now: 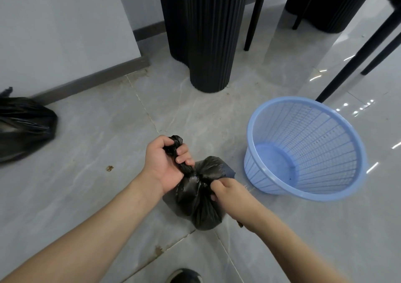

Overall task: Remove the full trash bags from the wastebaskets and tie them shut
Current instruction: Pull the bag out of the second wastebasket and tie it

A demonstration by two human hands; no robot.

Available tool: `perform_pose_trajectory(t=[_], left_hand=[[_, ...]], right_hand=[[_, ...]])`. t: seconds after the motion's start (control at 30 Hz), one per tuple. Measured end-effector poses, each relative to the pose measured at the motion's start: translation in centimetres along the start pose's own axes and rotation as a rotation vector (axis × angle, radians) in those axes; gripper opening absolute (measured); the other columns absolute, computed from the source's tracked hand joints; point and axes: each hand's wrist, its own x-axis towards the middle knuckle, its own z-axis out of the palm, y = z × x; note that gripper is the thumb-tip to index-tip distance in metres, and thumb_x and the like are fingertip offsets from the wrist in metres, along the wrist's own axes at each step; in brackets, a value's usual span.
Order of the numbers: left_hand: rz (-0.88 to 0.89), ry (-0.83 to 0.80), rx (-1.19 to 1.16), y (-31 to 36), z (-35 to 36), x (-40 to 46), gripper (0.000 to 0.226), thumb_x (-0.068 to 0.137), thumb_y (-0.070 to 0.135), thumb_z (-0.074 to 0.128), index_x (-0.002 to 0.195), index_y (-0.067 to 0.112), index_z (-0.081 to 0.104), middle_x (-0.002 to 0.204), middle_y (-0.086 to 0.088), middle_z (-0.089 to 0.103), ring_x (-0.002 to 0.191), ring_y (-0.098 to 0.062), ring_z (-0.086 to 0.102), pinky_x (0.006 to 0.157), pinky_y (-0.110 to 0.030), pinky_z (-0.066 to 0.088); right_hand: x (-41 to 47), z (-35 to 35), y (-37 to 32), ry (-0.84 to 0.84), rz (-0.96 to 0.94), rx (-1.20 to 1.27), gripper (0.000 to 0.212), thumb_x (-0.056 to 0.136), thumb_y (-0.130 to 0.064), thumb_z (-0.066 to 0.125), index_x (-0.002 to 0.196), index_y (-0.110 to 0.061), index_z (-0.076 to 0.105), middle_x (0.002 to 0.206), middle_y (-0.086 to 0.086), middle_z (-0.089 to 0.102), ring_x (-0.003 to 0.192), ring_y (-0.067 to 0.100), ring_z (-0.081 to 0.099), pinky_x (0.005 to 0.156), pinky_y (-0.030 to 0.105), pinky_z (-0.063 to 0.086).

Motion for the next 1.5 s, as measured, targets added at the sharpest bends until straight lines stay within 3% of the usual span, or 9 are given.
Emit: perform_pose_trajectory(t=[0.23, 0.37, 0.57, 0.77, 1.0, 1.1, 1.23, 1.4, 1.5], left_hand=[[0.086, 0.164, 0.114, 1.6, -2.3, 0.9, 0.014, 0.061, 0.016, 0.037, 0.061, 0.021, 0.024, 0.041, 0.005, 0.018, 0.037, -0.013, 0.008, 0.041, -0.024, 0.014], [0.137, 0.293, 0.212, 2.4, -5.4, 1.0, 0.010, 0.066, 0.011, 0.034, 0.069, 0.013, 0.043, 0.041, 0.004, 0.018, 0.032, -0.012, 0.013, 0.042, -0.020, 0.014], [0.087, 0.013, 1.145, 3.0, -4.4, 0.0, 0.029, 0.074, 0.030, 0.051, 0.089, 0.007, 0.058, 0.046, 0.000, 0.033, 0.038, -0.016, 0.029, 0.049, -0.031, 0.047], [-0.052, -0.100, 2.096, 3.0, -3.2, -1.2, 0.015, 0.086, 0.028, 0.051, 0.099, 0.030, 0.057, 0.087, 0.010, 0.056, 0.081, -0.011, 0.054, 0.067, -0.029, 0.039], [0.110, 0.016, 2.442, 1.7, -3.6, -1.7, 0.029, 0.095, 0.047, 0.039, 0.077, 0.027, 0.052, 0.104, 0.004, 0.033, 0.103, -0.020, 0.027, 0.085, -0.037, 0.027], [-0.080, -0.150, 2.418, 1.0, -2.9, -2.4, 0.033, 0.097, 0.049, 0.037, 0.090, 0.027, 0.060, 0.116, 0.002, 0.041, 0.113, -0.022, 0.033, 0.095, -0.038, 0.028], [-0.138, -0.416, 2.445, 0.0, -1.5, -4.6, 0.024, 0.096, 0.036, 0.039, 0.090, 0.017, 0.054, 0.111, -0.006, 0.056, 0.112, -0.027, 0.047, 0.099, -0.038, 0.037], [-0.078, -0.401, 2.451, 2.3, -0.7, -6.3, 0.019, 0.093, 0.032, 0.038, 0.083, 0.021, 0.050, 0.097, 0.001, 0.057, 0.095, -0.024, 0.054, 0.089, -0.036, 0.043], [0.008, -0.361, 2.397, 4.2, -0.6, -6.4, 0.022, 0.095, 0.034, 0.039, 0.073, 0.030, 0.042, 0.089, 0.010, 0.049, 0.091, -0.014, 0.049, 0.082, -0.031, 0.038]], right_hand=[[1.0, -0.3, 2.8, 0.078, -0.060, -0.064, 0.054, 0.087, -0.054, 0.056, 0.052, -0.018, 0.035, 0.042, -0.008, 0.036, 0.041, 0.006, 0.033, 0.048, 0.029, 0.029], [1.3, -0.6, 3.1, 0.093, -0.033, -0.011, 0.055, 0.086, -0.055, 0.057, 0.050, -0.019, 0.036, 0.039, -0.008, 0.031, 0.037, 0.007, 0.029, 0.045, 0.026, 0.026], [0.5, -0.7, 2.8, -0.054, 0.159, 0.654, 0.040, 0.092, -0.043, 0.059, 0.077, -0.009, 0.073, 0.039, -0.003, 0.029, 0.033, 0.012, 0.019, 0.035, 0.019, 0.019], [0.7, -0.2, 1.6, -0.237, 0.243, 1.365, 0.027, 0.095, -0.028, 0.052, 0.086, -0.008, 0.068, 0.043, -0.008, 0.021, 0.034, 0.006, 0.015, 0.030, 0.018, 0.014], [0.7, 0.6, 1.5, -0.308, 0.146, 1.782, 0.016, 0.093, -0.020, 0.049, 0.083, -0.014, 0.061, 0.052, -0.006, 0.040, 0.039, 0.007, 0.010, 0.032, 0.020, 0.010], [0.9, 0.5, 1.6, -0.221, 0.071, 1.799, 0.017, 0.094, -0.021, 0.047, 0.091, -0.014, 0.062, 0.083, 0.000, 0.069, 0.040, 0.007, 0.012, 0.032, 0.018, 0.014], [1.1, 0.9, 1.1, -0.189, -0.069, 1.605, 0.020, 0.096, -0.022, 0.045, 0.105, -0.014, 0.062, 0.128, 0.005, 0.064, 0.039, 0.006, 0.017, 0.033, 0.016, 0.018], [1.5, 1.7, 0.3, -0.072, -0.134, 1.004, 0.022, 0.101, -0.013, 0.040, 0.111, -0.008, 0.060, 0.117, 0.001, 0.070, 0.037, 0.005, 0.034, 0.035, 0.016, 0.027], [1.3, 2.1, 0.1, -0.027, -0.164, 0.569, 0.017, 0.099, -0.011, 0.047, 0.098, -0.010, 0.064, 0.093, 0.002, 0.073, 0.063, 0.002, 0.061, 0.060, 0.015, 0.048]])
